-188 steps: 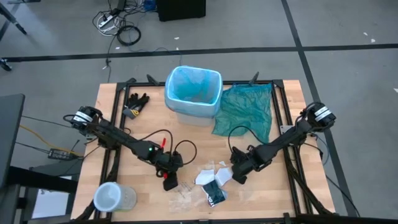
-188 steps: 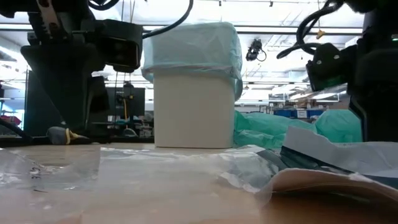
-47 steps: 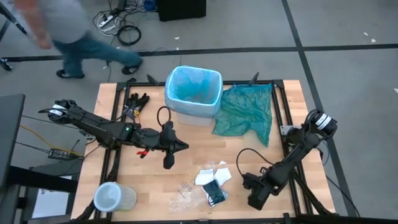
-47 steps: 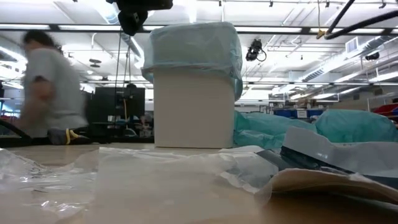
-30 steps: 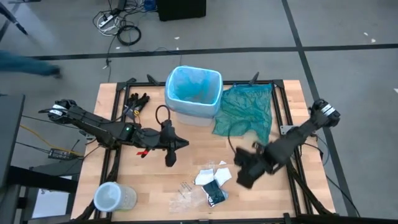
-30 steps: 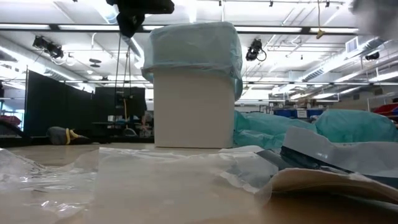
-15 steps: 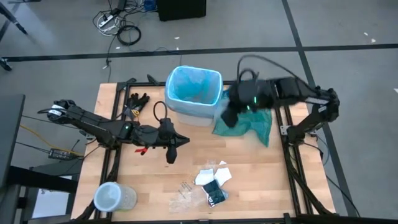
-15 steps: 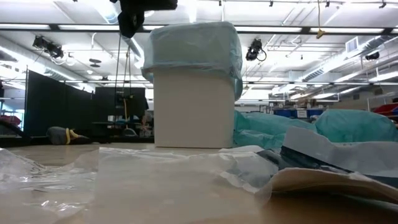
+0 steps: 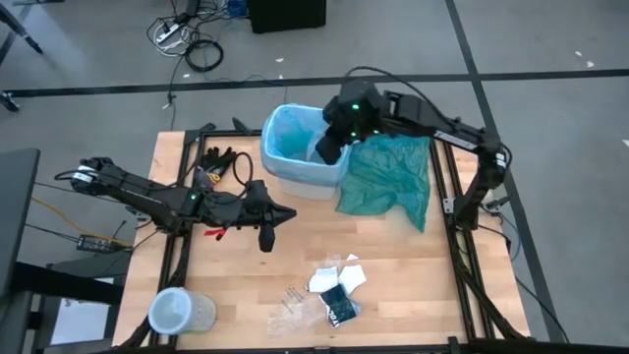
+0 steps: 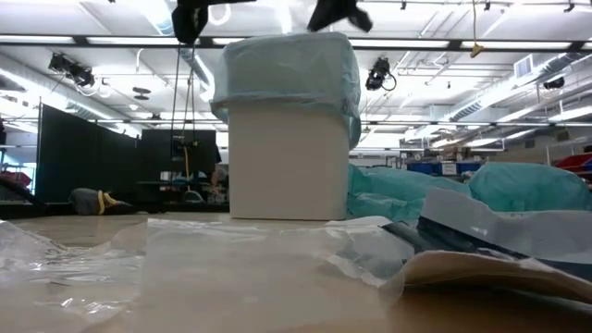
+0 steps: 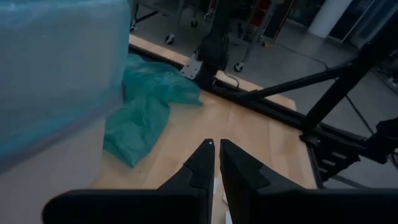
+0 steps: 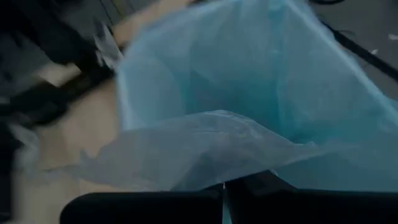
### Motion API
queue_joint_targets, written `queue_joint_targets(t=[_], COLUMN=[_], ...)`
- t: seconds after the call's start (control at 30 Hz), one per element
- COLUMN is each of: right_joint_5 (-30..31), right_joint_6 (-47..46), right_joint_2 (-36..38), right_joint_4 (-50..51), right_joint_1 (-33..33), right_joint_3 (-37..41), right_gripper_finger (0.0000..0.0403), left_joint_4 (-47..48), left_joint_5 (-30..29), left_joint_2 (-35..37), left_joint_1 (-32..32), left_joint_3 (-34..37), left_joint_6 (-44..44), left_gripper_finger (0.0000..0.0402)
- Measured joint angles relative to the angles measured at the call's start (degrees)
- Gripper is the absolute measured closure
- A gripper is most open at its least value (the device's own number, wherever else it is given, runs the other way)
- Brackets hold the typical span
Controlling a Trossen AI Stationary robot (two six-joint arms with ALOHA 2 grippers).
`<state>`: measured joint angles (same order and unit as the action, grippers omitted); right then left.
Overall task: Place trash/remove bag and relplace
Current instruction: Put the transparent plastic into the trash bin, then put the white paper into the trash bin
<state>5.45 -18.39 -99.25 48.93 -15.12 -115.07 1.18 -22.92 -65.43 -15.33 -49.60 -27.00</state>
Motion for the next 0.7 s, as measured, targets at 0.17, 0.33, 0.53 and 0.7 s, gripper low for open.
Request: queue_joint_targets(t=[0.17,0.33,0.53,0.7], right_joint_5=[-6.48,-7.84,1.99,0.85], right_joint_6=[5.80,9.63,10.90,9.14], right_joint_2=[-2.44,-2.62,1.00,7.54], right_joint_4=[0.09,0.09,2.74,6.95], right_joint_1=[-1.28,-1.33,-1.90,-1.67], right_joint_3=[0.00,0.00,0.02,0.02], right_gripper_finger=[0.0372,0.0271,0.0151,0.0138], left_joint_4=[0.49,0.64,0.60,0.74], left_joint_5=[0.03,0.35,0.44,0.46], left_joint_2=[0.29,0.28,0.28,0.28], left_joint_1=[0.02,0.02,0.02,0.02], left_joint_3=[0.02,0.00,0.00,0.00], left_joint_6=[0.85,1.49,1.46,1.29], left_gripper_finger=[0.0366,0.0366,0.0366,0.0366])
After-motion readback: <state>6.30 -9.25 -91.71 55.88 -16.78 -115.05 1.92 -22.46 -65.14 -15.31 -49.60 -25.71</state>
